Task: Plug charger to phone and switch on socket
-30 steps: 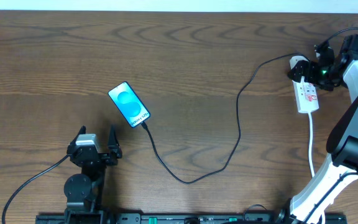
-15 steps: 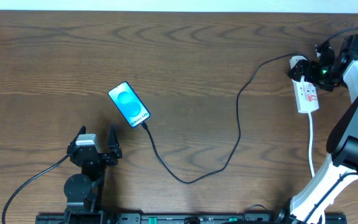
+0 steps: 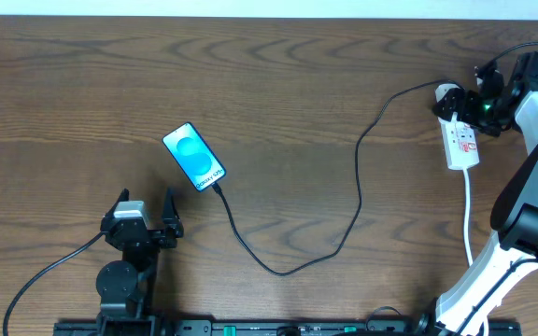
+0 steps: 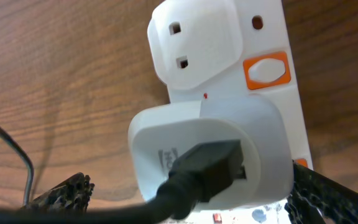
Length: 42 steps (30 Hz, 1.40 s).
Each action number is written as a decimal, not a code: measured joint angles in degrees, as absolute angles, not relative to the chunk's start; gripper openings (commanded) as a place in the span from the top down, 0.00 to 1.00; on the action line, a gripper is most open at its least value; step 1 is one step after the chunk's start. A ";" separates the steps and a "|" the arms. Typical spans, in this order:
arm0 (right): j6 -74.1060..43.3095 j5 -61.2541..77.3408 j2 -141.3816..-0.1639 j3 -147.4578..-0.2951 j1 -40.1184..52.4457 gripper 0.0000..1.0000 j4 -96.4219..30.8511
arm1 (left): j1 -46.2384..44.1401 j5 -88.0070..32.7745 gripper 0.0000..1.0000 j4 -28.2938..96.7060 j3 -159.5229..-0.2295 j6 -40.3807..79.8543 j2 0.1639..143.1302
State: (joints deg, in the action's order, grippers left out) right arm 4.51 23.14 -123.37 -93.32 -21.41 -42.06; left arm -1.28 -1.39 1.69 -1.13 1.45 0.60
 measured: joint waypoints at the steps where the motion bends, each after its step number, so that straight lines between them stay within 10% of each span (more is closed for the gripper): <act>1: 4.36 23.11 -123.33 -92.97 -21.41 0.05 -41.30 | -1.28 -1.39 0.21 1.69 -1.13 1.45 0.60; 42: 0.69 23.22 -122.08 -90.13 -21.41 0.16 -38.33 | -1.28 -1.39 0.21 1.69 -1.13 1.43 0.60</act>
